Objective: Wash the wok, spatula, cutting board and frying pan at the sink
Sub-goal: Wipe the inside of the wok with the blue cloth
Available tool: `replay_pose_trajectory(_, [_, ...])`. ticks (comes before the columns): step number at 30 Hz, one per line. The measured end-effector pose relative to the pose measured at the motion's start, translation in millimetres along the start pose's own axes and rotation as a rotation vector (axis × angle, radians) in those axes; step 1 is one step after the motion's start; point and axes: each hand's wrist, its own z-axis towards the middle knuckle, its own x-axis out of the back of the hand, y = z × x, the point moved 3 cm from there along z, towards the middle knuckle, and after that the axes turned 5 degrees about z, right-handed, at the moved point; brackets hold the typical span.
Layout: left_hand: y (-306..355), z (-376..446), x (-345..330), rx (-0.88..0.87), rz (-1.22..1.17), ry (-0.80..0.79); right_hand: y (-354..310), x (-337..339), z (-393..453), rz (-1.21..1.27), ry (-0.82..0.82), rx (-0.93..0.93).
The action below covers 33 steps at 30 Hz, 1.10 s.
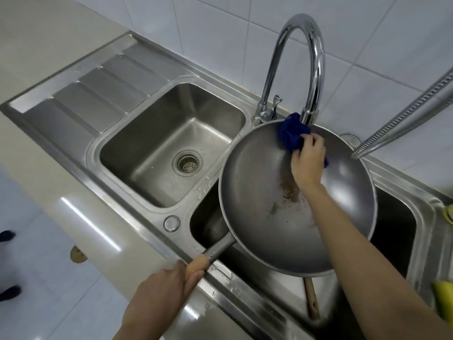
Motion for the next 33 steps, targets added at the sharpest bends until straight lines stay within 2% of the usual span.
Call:
replay_pose_trajectory(2, [2, -2, 1, -0.004, 0.017, -0.001, -25, -16, -12, 0.13, -0.061, 0.017])
replay_pose_trajectory(7, [6, -1, 2, -0.023, 0.046, -0.003, -63, -49, -94, 0.187, -0.435, 0.158])
replay_pose_trajectory(11, [-3, 3, 0, -0.049, 0.056, -0.016, -45, -34, -150, 0.143, -0.594, 0.266])
replay_pose_trajectory(17, [-6, 3, -2, -0.031, 0.002, -0.064, 0, 25, -190, -0.01, -0.804, 0.359])
replay_pose_trajectory(21, [4, -3, 8, -0.181, 0.037, -0.079, 18, 70, -204, -0.341, -0.757, 0.435])
replay_pose_trajectory(23, [9, -7, 14, -0.2, 0.016, -0.094, 26, 83, -207, -0.505, -0.752, 0.477])
replay_pose_trajectory(28, [13, -11, 20, -0.192, 0.023, -0.101, 40, 126, -213, -0.516, -0.596, 0.538])
replay_pose_trajectory(30, [10, -9, 16, -0.205, 0.032, -0.091, 48, 148, -217, -0.525, -0.478, 0.487])
replay_pose_trajectory(33, [4, -4, 13, -0.193, 0.001, -0.09, 80, 193, -236, -0.465, -0.205, 0.226])
